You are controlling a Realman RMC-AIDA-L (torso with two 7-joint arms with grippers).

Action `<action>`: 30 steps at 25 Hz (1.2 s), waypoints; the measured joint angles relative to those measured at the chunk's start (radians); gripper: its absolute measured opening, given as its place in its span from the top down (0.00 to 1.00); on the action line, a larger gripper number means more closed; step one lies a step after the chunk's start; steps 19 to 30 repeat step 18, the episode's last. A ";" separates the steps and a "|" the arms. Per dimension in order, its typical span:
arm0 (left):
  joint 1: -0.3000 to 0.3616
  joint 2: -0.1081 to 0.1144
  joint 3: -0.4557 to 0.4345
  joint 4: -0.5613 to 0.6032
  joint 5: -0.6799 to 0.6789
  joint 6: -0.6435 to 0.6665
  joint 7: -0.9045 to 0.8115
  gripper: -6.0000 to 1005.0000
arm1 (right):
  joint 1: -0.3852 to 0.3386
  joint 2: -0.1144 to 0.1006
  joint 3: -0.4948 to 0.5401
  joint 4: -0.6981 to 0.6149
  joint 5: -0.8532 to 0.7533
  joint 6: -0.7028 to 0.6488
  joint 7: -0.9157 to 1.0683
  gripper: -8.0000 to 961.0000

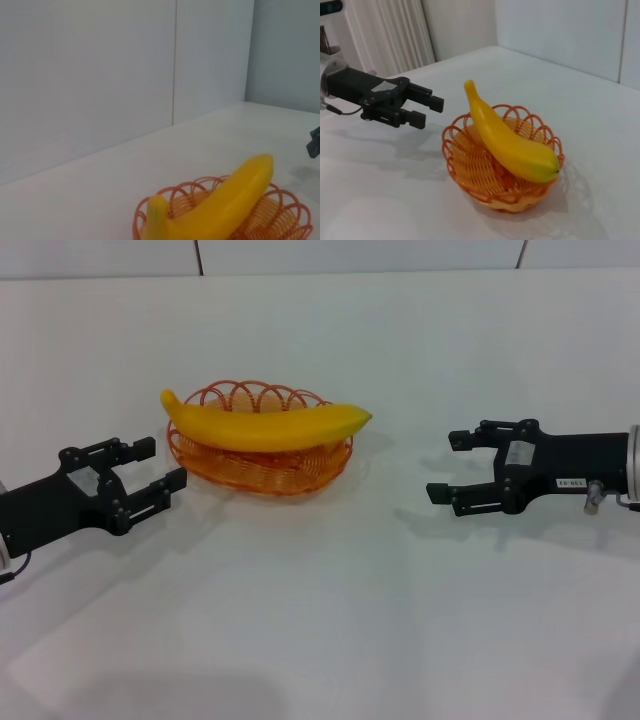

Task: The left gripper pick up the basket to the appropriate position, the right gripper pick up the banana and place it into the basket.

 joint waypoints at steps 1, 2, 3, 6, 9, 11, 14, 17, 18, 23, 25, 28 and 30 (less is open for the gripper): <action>0.001 0.001 0.001 0.000 0.001 0.000 0.000 0.40 | 0.000 0.000 0.003 0.003 0.000 0.000 -0.001 0.08; 0.002 0.001 0.002 0.000 0.003 0.000 0.000 0.40 | 0.000 -0.001 0.007 0.006 -0.001 0.001 -0.002 0.08; 0.003 0.002 0.002 0.000 0.005 -0.001 0.000 0.40 | 0.000 -0.001 0.007 0.006 -0.001 0.001 -0.002 0.08; 0.005 0.002 0.003 0.000 0.010 -0.006 0.000 0.40 | -0.002 -0.001 0.007 0.009 -0.001 0.001 -0.002 0.08; 0.006 0.004 0.002 0.000 0.012 -0.007 0.000 0.40 | -0.008 0.000 0.007 0.009 -0.001 -0.001 -0.004 0.08; 0.006 0.005 0.005 0.002 0.022 -0.008 0.000 0.40 | -0.011 0.000 0.008 0.008 -0.001 -0.005 -0.004 0.08; 0.005 0.005 0.006 0.003 0.048 -0.008 0.000 0.40 | -0.014 0.000 0.008 0.004 -0.001 -0.008 -0.005 0.08; 0.005 0.004 0.007 0.003 0.053 -0.009 0.000 0.40 | -0.019 0.000 0.008 0.001 -0.001 -0.008 -0.005 0.08; 0.006 0.005 0.007 0.003 0.053 -0.009 0.000 0.40 | -0.020 0.000 0.008 0.001 -0.001 -0.008 -0.005 0.08; 0.006 0.005 0.007 0.003 0.053 -0.009 0.000 0.40 | -0.020 0.000 0.008 0.001 -0.001 -0.008 -0.005 0.08; 0.006 0.005 0.007 0.003 0.053 -0.009 0.000 0.40 | -0.020 0.000 0.008 0.001 -0.001 -0.008 -0.005 0.08; 0.006 0.005 0.007 0.003 0.053 -0.009 0.000 0.40 | -0.020 0.000 0.008 0.001 -0.001 -0.008 -0.005 0.08; 0.006 0.005 0.007 0.003 0.053 -0.009 0.000 0.40 | -0.020 0.000 0.008 0.001 -0.001 -0.008 -0.005 0.08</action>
